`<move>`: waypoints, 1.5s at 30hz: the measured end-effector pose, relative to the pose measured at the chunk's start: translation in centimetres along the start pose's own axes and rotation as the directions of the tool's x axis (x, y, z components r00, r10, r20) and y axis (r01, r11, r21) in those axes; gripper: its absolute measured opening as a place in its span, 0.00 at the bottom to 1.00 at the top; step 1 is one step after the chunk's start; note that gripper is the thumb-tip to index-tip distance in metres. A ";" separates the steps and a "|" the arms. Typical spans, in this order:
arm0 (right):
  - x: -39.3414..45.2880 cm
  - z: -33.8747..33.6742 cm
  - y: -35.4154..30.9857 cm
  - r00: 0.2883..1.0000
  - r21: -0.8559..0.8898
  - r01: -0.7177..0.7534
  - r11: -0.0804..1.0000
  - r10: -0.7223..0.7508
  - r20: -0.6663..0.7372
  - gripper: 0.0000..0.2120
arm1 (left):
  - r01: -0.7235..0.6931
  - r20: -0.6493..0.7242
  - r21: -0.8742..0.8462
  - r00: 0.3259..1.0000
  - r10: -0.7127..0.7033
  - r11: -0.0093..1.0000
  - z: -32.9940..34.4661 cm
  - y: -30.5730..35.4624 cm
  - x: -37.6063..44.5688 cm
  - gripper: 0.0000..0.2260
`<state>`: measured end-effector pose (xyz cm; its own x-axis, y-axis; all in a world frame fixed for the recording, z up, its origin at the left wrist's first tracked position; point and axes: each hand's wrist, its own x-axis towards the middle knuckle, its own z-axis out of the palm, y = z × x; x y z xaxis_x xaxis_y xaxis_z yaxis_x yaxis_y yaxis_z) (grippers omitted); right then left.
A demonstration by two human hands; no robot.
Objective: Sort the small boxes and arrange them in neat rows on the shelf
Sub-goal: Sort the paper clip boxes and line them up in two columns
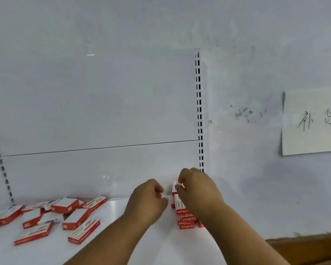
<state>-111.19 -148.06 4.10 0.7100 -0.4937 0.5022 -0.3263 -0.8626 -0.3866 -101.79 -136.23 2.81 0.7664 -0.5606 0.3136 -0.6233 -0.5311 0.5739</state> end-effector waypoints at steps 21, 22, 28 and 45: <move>3.0 16.2 -24.1 0.837 -0.075 0.199 0.977 -0.129 0.532 0.23 | 0.098 -0.025 0.354 0.995 -0.095 0.930 -17.5 -24.8 0.4 0.20; 3.4 16.9 -24.6 0.824 -0.108 0.218 0.970 -0.123 0.553 0.22 | 0.068 0.011 0.344 0.997 -0.077 0.936 -17.5 -25.5 1.1 0.22; 6.5 17.7 -24.7 0.815 0.008 -0.047 0.999 0.033 0.579 0.17 | -0.131 0.243 0.144 0.966 0.093 0.981 -17.0 -28.0 5.0 0.25; 6.8 19.8 -23.1 0.813 0.832 -0.554 -0.023 0.198 0.547 0.12 | 0.342 0.254 -0.875 0.927 -0.278 0.342 -16.4 -29.0 6.5 0.08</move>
<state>-86.46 -129.28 1.14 0.8544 -0.5116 -0.0910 0.1337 0.3856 -0.9129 -76.21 -114.06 0.66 0.8437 -0.5333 -0.0608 0.1847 0.1821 0.9658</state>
